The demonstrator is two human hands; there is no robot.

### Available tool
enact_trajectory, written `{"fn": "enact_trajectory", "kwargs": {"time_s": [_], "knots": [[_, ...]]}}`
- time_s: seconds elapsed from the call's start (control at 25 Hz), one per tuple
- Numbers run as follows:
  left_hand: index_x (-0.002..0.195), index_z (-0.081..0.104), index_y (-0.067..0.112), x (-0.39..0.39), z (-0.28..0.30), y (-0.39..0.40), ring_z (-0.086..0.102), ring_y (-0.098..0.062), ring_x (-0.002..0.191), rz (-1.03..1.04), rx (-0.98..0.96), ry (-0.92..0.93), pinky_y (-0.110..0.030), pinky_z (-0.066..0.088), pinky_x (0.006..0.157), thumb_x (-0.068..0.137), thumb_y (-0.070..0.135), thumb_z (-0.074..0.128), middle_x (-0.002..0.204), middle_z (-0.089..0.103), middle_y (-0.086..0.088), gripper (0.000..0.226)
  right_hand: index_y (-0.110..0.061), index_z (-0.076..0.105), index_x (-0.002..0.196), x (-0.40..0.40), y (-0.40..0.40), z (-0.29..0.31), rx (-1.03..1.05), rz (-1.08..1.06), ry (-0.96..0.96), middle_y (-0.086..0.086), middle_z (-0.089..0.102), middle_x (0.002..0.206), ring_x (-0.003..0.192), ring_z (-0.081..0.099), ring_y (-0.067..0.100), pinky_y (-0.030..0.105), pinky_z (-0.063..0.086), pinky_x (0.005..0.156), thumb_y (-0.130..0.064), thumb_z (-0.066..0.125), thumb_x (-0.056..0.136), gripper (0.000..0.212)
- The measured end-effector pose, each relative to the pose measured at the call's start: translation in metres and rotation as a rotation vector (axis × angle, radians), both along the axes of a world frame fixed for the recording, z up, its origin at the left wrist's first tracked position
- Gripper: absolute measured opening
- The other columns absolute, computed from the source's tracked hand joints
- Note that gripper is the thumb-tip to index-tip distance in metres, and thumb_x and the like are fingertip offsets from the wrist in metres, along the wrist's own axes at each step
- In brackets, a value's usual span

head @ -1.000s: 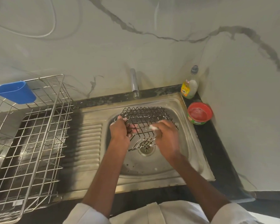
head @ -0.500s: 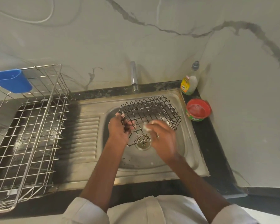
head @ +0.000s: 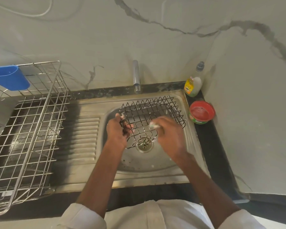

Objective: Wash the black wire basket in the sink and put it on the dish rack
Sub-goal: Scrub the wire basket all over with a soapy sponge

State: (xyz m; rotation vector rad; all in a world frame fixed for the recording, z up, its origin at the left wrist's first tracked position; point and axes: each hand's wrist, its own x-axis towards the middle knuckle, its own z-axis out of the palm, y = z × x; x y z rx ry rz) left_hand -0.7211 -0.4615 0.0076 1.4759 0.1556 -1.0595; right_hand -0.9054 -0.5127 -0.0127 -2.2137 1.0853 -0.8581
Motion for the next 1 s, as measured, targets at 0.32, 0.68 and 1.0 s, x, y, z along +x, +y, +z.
{"fn": "enact_trajectory", "kwargs": {"time_s": [0.32, 0.68, 1.0], "knots": [[0.075, 0.060, 0.024, -0.002, -0.001, -0.004, 0.049, -0.014, 0.055, -0.011, 0.007, -0.017, -0.023, 0.037, 0.040, 0.112, 0.034, 0.051, 0.060, 0.053, 0.005, 0.039, -0.017, 0.077, 0.103, -0.019, -0.036, 0.004, 0.075, -0.417, 0.250, 0.006, 0.073, 0.099, 0.087, 0.069, 0.025, 0.028, 0.049, 0.070, -0.013, 0.070, 0.087, 0.017], [0.074, 0.056, 0.024, 0.002, 0.004, -0.002, 0.048, -0.012, 0.047, -0.018, -0.009, -0.029, -0.021, 0.037, 0.039, 0.113, 0.037, 0.049, 0.058, 0.050, 0.006, 0.042, -0.011, 0.076, 0.117, -0.031, -0.039, 0.002, -0.001, -0.199, 0.149, 0.009, 0.075, 0.112, 0.098, 0.072, 0.022, 0.029, 0.056, 0.089, 0.011, 0.066, 0.084, 0.042], [0.075, 0.058, 0.026, -0.002, 0.002, -0.003, 0.047, -0.013, 0.054, -0.012, -0.022, -0.027, -0.022, 0.037, 0.041, 0.113, 0.034, 0.050, 0.057, 0.051, 0.008, 0.039, -0.011, 0.074, 0.122, -0.038, -0.072, 0.001, 0.066, -0.458, 0.310, 0.012, 0.071, 0.111, 0.103, 0.064, 0.027, 0.024, 0.034, 0.079, 0.001, 0.070, 0.087, 0.038]]}}
